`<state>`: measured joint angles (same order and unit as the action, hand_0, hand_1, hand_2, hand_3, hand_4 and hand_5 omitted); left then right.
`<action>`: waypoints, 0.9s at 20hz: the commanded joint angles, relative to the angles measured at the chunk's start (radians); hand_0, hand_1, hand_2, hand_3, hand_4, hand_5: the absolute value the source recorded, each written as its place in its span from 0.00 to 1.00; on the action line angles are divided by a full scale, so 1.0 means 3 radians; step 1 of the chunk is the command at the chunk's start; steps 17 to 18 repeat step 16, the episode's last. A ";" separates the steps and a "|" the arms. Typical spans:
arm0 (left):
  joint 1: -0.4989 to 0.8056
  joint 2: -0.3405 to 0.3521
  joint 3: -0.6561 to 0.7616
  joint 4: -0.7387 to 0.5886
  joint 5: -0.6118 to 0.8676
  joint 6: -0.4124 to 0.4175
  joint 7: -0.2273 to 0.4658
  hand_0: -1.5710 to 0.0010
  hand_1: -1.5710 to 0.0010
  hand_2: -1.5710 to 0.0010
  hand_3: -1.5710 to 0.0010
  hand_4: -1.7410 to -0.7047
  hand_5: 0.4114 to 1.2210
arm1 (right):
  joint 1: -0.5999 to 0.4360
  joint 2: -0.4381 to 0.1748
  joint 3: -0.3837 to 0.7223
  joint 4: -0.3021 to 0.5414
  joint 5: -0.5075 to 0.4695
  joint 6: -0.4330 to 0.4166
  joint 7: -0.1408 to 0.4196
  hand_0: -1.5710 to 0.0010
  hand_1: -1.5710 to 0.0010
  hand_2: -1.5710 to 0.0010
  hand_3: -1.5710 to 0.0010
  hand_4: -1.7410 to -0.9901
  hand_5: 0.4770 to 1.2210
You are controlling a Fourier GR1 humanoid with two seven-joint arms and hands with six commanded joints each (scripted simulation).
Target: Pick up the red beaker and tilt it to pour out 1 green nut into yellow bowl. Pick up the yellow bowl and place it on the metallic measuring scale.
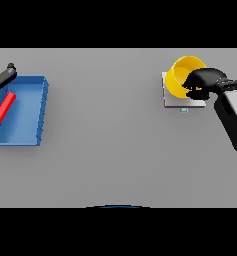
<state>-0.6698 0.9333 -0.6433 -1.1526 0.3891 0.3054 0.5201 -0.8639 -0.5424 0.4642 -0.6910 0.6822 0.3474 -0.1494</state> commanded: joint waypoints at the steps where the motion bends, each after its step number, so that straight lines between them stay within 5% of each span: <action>1: 0.0032 0.0023 0.0015 -0.0019 0.0012 0.0000 -0.0045 1.00 1.00 1.00 1.00 0.86 0.44 | 0.0002 -0.0024 -0.0014 0.0012 -0.0015 0.0037 -0.0004 0.33 0.50 0.51 0.37 0.21 0.75; 4: 0.0014 0.0033 0.0012 -0.0029 0.0018 -0.0018 -0.0005 1.00 1.00 1.00 1.00 0.86 0.44 | -0.0013 0.0002 -0.0041 -0.0002 -0.0063 0.0130 0.0087 0.55 0.67 0.67 0.54 0.27 0.60; 9: 0.0013 0.0010 0.0015 -0.0019 0.0017 -0.0015 -0.0054 1.00 1.00 1.00 1.00 0.86 0.44 | -0.0028 -0.0020 -0.0012 0.0085 -0.0027 0.0170 0.0065 0.85 0.89 0.84 0.70 0.36 0.48; 18: 0.0046 0.0053 -0.0008 -0.0150 0.0007 0.0054 0.0046 1.00 1.00 1.00 1.00 0.86 0.44 | -0.0015 -0.0054 0.0037 0.0055 0.0013 0.0178 0.0005 0.97 0.98 0.96 0.83 0.44 0.43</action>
